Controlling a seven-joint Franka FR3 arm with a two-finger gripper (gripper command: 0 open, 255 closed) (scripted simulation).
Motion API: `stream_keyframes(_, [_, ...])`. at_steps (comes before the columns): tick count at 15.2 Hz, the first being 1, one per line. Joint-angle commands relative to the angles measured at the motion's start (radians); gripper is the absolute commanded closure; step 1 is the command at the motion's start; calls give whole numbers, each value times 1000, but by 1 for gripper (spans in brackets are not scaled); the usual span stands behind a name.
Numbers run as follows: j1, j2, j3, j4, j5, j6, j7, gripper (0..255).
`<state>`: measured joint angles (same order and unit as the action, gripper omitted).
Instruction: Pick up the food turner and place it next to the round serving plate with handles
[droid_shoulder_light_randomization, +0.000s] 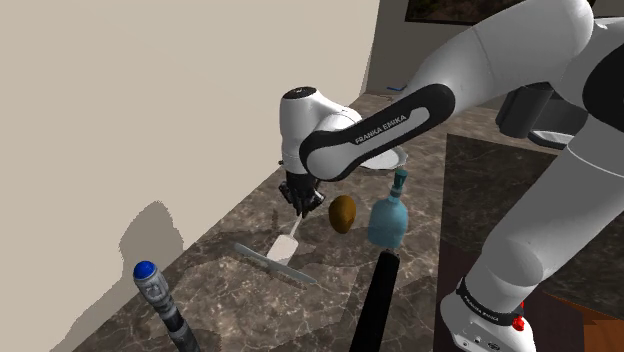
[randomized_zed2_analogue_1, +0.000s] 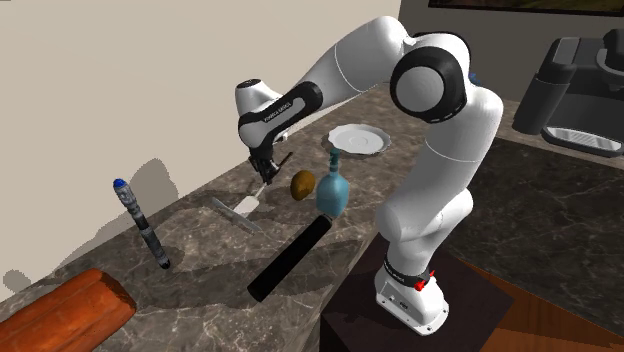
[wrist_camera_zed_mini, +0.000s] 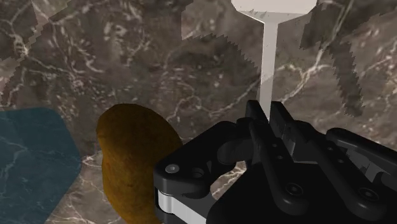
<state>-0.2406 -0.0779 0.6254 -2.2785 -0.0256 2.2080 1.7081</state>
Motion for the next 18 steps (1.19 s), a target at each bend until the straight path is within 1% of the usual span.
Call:
stream_keyframes(1, [0, -11, -3, 18, 8, -27, -9, 255])
stream_keyframes(9, [2, -65, -15, 78, 43, -131, -41, 255])
stream_keyframes(13, [-25, -152, -86, -11, 84, -118, -166, 255])
stream_keyframes(18, [-59, -233, -181, -96, 102, -107, -311, 255])
